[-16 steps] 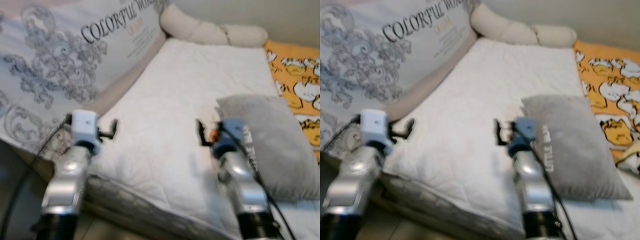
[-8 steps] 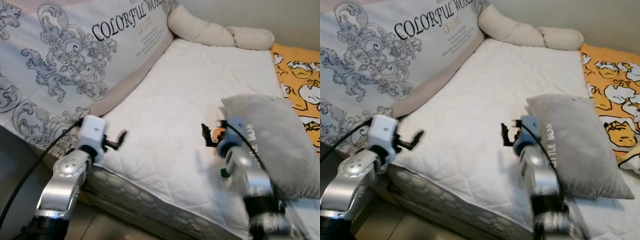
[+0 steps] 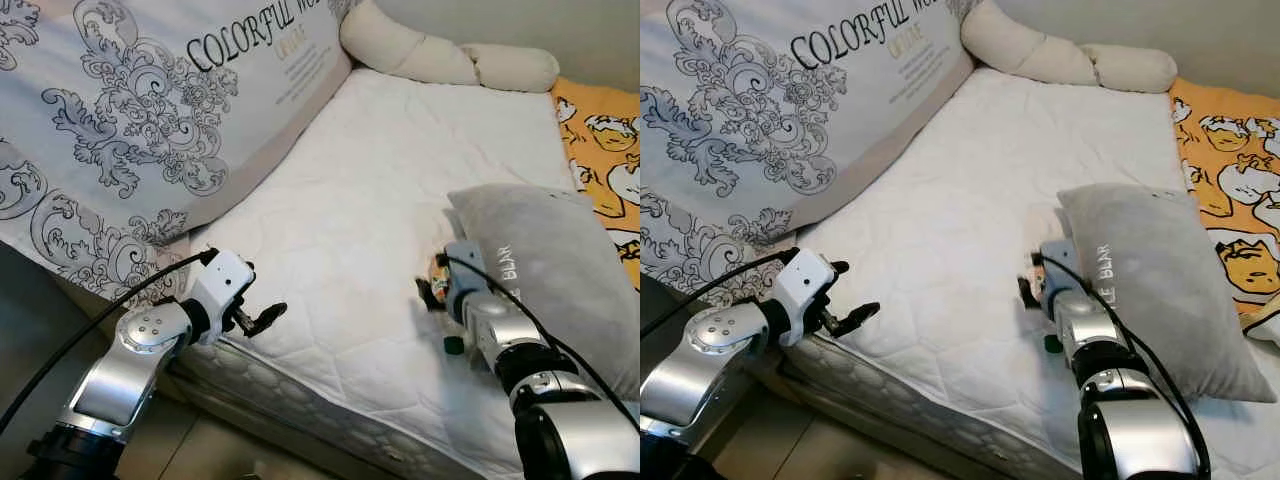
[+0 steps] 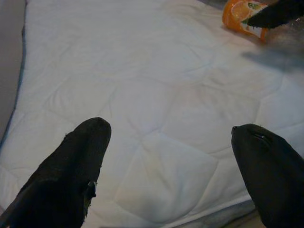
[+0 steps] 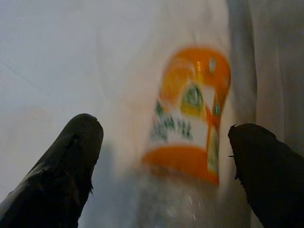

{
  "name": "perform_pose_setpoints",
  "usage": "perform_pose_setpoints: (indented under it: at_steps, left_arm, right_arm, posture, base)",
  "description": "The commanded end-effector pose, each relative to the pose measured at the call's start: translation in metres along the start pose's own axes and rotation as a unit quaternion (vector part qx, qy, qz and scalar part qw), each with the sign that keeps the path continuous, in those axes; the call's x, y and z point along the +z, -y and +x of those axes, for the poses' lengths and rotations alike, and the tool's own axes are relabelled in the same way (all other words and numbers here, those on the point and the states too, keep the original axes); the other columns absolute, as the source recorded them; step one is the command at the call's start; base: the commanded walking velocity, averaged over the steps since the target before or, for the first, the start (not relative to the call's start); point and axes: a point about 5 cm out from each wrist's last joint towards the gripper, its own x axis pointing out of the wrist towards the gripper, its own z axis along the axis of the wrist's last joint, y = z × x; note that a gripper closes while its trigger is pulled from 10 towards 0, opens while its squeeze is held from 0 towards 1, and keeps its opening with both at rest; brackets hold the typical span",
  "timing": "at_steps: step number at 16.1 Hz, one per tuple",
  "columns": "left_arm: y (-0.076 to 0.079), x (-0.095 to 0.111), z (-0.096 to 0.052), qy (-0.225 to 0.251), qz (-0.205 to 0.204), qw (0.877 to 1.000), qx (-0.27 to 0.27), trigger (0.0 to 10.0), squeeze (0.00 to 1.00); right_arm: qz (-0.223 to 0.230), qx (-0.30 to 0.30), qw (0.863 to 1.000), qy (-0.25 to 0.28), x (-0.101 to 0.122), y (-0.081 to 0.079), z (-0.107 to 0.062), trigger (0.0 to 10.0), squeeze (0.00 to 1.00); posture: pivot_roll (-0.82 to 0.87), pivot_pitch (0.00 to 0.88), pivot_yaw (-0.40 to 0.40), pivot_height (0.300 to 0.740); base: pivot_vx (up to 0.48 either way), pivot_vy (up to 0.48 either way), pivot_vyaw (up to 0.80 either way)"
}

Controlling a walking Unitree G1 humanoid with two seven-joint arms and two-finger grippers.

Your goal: Clean up the room

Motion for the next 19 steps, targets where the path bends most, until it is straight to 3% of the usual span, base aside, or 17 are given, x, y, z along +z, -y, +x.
perform_pose_setpoints:
  at_steps: [1, 3, 6, 7, 8, 9, 10, 11, 19]
  left_arm:
    - [0.002, 0.004, -0.001, 0.001, 0.017, 1.000, -0.009, 10.0, 0.00]
    - [0.011, 0.000, -0.008, -0.011, 0.014, 0.999, -0.036, 10.0, 0.00]
    - [0.019, 0.001, -0.012, -0.014, 0.018, 0.997, -0.067, 10.0, 0.00]
    - [0.020, 0.003, -0.013, -0.013, 0.018, 0.997, -0.075, 10.0, 0.00]
    - [0.021, 0.004, -0.015, -0.014, 0.022, 0.996, -0.081, 10.0, 0.00]
    - [0.021, 0.006, -0.016, -0.015, 0.025, 0.996, -0.085, 10.0, 0.00]
    - [0.021, 0.007, -0.017, -0.016, 0.025, 0.996, -0.086, 10.0, 0.00]
    - [0.022, 0.008, -0.019, -0.017, 0.026, 0.996, -0.088, 10.0, 0.00]
    - [0.024, 0.007, -0.024, -0.023, 0.017, 0.996, -0.085, 10.0, 0.00]
  right_arm:
    - [-0.002, -0.015, 1.000, 0.005, 0.006, 0.007, 0.000, 10.0, 1.00]
    - [0.015, -0.026, 1.000, -0.009, -0.001, 0.014, 0.000, 10.0, 1.00]
    - [0.092, -0.024, 0.993, -0.074, -0.024, 0.014, -0.001, 10.0, 1.00]
    - [0.116, -0.015, 0.989, -0.089, -0.032, 0.012, -0.001, 10.0, 0.00]
    - [0.131, -0.013, 0.986, -0.104, -0.040, 0.011, -0.002, 9.5, 0.00]
    - [0.152, -0.013, 0.982, -0.110, -0.046, 0.010, -0.003, 2.5, 0.00]
    - [0.158, -0.018, 0.981, -0.111, -0.048, 0.011, -0.003, 2.5, 0.00]
    - [0.161, -0.022, 0.980, -0.117, -0.050, 0.012, -0.004, 0.0, 0.00]
    - [0.182, -0.012, 0.978, -0.106, -0.050, 0.000, -0.002, 0.0, 0.00]
  posture:
    - [0.04, 0.000, 0.025, 0.740]
    - [0.04, 0.000, 0.028, 0.740]
    - [0.06, 0.000, 0.026, 0.740]
    - [0.07, 0.000, 0.025, 0.740]
    - [0.08, 0.000, 0.022, 0.740]
    - [0.09, 0.000, 0.020, 0.740]
    - [0.09, 0.000, 0.019, 0.740]
    - [0.11, 0.000, 0.014, 0.740]
    - [0.12, 0.000, 0.005, 0.740]
  base:
    - [0.000, 0.000, 0.00]
    - [0.000, 0.000, 0.00]
    - [0.000, 0.000, 0.00]
    - [0.000, 0.000, 0.00]
    - [0.000, 0.000, 0.00]
    - [0.000, 0.000, 0.00]
    - [0.000, 0.000, 0.00]
    - [0.000, 0.000, 0.00]
    - [0.000, 0.000, 0.00]
